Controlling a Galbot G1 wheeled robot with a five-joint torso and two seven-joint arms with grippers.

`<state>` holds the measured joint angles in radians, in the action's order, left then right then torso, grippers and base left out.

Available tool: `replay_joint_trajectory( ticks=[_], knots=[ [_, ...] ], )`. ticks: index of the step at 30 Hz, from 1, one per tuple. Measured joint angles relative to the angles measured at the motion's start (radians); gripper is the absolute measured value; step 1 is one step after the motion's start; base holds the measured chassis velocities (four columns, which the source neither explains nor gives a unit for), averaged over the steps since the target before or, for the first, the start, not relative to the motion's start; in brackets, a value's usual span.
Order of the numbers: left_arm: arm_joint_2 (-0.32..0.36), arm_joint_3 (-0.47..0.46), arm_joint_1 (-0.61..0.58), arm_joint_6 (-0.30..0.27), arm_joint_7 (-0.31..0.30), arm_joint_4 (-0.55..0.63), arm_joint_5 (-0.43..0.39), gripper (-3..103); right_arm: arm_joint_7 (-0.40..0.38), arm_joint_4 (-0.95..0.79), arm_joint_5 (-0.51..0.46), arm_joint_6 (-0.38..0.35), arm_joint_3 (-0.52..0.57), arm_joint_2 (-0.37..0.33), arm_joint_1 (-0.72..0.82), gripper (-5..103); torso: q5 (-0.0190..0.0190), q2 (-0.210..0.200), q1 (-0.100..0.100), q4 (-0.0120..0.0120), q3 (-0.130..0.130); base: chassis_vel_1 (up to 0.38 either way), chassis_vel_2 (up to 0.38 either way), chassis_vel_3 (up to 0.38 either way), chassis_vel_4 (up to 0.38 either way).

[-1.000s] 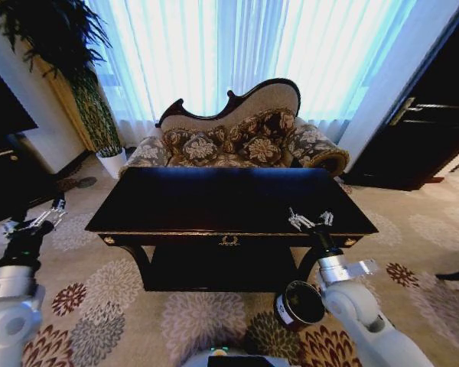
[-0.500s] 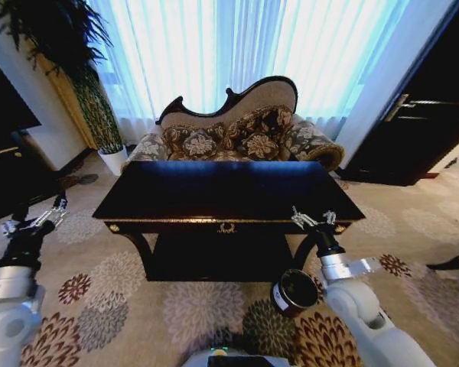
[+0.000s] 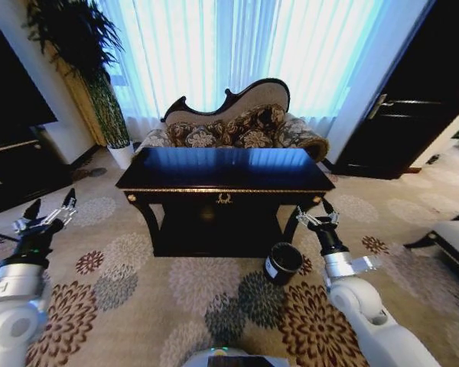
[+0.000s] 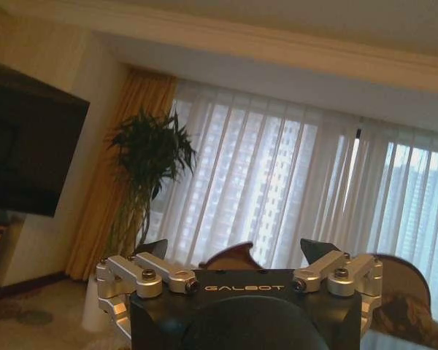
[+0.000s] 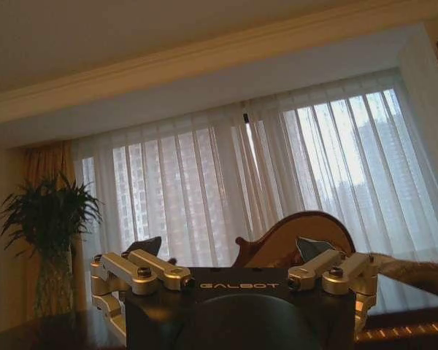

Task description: Move to the front of the table and place the trash on the table into the trash bin.

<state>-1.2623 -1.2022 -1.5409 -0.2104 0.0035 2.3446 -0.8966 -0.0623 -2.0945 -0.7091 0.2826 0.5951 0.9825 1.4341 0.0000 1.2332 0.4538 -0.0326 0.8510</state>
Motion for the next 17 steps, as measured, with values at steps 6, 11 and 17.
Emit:
replay_joint_trajectory(
  ticks=[6, 11, 17],
  knots=[
    [0.003, -0.01, -0.002, 0.0, -0.001, 0.001, -0.006, 100, 0.009, 0.0, 0.004, -0.004, -0.009, 0.013, -0.007, 100, 0.0004, 0.0, 0.0, 0.0002, 0.0, 0.328, -0.331, -0.323, 0.332],
    [-0.001, -0.004, -0.001, 0.0, 0.0, -0.001, -0.002, 100, 0.025, -0.009, -0.003, 0.0, -0.01, 0.019, 0.006, 100, -0.0002, 0.0, 0.0, 0.0001, 0.0, 0.285, -0.299, -0.292, 0.298],
    [-0.002, -0.001, -0.001, 0.001, 0.001, 0.004, -0.001, 100, 0.029, -0.016, -0.021, 0.0, -0.005, 0.018, 0.012, 100, -0.0003, 0.001, -0.001, 0.0001, -0.001, 0.113, -0.109, -0.131, 0.123]
  ],
)
